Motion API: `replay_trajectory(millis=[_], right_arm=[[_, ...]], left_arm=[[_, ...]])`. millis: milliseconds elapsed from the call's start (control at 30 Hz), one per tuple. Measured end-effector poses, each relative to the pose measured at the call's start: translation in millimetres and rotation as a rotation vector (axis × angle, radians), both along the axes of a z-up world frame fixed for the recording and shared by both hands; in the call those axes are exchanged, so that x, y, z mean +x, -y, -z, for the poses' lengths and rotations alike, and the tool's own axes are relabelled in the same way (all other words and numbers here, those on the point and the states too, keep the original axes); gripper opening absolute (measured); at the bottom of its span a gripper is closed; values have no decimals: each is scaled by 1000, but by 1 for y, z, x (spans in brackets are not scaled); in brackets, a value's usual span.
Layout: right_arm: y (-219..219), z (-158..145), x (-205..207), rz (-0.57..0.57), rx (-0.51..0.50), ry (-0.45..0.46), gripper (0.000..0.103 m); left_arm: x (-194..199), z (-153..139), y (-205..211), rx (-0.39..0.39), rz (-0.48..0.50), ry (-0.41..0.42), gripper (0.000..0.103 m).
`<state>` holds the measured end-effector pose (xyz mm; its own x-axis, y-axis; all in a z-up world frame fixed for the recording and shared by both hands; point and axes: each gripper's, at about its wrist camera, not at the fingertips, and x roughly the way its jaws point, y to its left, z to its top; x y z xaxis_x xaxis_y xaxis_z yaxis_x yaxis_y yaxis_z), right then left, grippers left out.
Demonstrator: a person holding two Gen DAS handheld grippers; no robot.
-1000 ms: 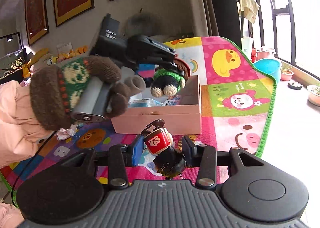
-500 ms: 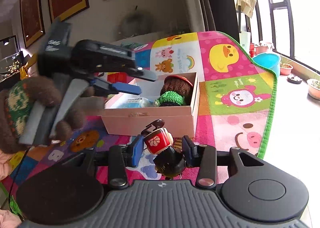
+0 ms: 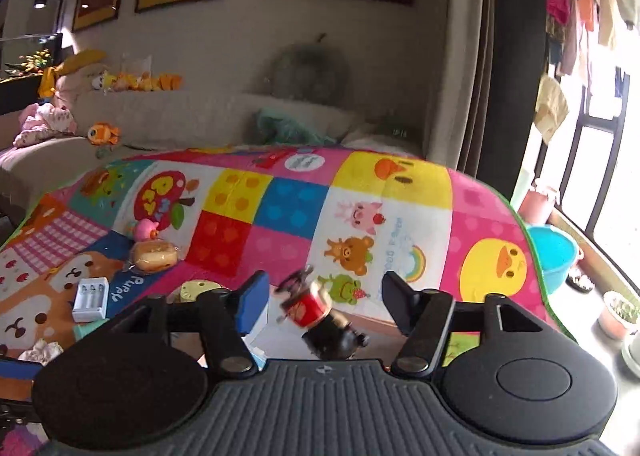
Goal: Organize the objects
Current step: 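Lower the black figure keychain into the box and open the right gripper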
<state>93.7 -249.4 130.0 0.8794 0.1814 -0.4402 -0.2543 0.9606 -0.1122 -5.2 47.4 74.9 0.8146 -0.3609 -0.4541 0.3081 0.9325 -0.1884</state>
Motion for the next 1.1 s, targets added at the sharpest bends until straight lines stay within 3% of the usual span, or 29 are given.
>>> replay_trajectory(millis=[100, 200, 300, 400, 533, 633, 700, 867, 1033, 1100], right_arm=[[-6, 12, 12, -8, 56, -92, 67], [-15, 28, -2, -40, 68, -141, 69], [-22, 42, -22, -75, 44, -171, 70], [-19, 48, -40, -70, 20, -188, 70], [6, 42, -65, -19, 53, -185, 79], [20, 42, -75, 34, 46, -175, 81], [25, 47, -74, 60, 30, -182, 81], [27, 62, -62, 69, 75, -221, 81], [19, 69, -62, 30, 124, -227, 81], [18, 71, -65, 15, 128, -225, 81]], left_arm=[[45, -16, -33, -17, -81, 53, 53], [114, -22, -73, -91, -200, 41, 53], [191, -10, -110, -179, -305, -21, 53], [252, 12, -141, -219, -465, -93, 51], [299, 47, -171, -381, -587, -211, 50], [315, 62, -171, -413, -606, -254, 47], [315, 62, -158, -401, -562, -250, 47], [289, 60, -102, -369, -276, -330, 42], [226, 47, -42, -211, 15, -356, 40], [195, 34, -28, -179, 129, -310, 40]])
